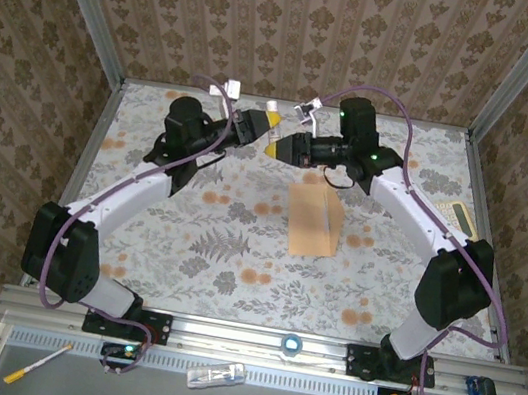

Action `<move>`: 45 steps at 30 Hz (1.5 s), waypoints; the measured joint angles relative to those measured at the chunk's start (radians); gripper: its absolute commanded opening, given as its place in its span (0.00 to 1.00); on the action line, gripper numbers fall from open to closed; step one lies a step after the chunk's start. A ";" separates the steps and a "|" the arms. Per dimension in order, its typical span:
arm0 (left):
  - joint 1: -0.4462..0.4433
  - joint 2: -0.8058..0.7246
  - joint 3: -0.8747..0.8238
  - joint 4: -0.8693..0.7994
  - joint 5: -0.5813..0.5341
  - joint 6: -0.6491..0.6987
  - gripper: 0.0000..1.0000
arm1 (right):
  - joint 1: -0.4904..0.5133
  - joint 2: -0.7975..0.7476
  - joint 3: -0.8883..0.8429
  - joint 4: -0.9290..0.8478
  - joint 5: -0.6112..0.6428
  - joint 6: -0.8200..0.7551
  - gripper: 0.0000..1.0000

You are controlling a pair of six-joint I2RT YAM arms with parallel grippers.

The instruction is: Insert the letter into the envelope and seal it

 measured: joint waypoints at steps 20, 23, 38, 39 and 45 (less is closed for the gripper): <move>0.008 0.000 0.022 0.254 0.142 -0.135 0.00 | -0.012 -0.029 -0.027 0.305 -0.214 0.214 0.26; 0.010 0.000 0.022 0.237 0.146 -0.135 0.00 | -0.012 -0.031 -0.011 0.229 -0.193 0.155 0.36; 0.027 -0.002 0.054 -0.172 -0.055 0.041 0.00 | 0.026 -0.060 0.104 -0.364 0.363 -0.188 0.57; 0.025 -0.006 0.058 -0.204 -0.079 0.053 0.00 | 0.035 -0.062 0.108 -0.387 0.403 -0.200 0.57; -0.025 -0.027 0.078 -0.309 -0.166 0.092 0.00 | 0.091 -0.062 0.137 -0.453 0.549 -0.233 0.57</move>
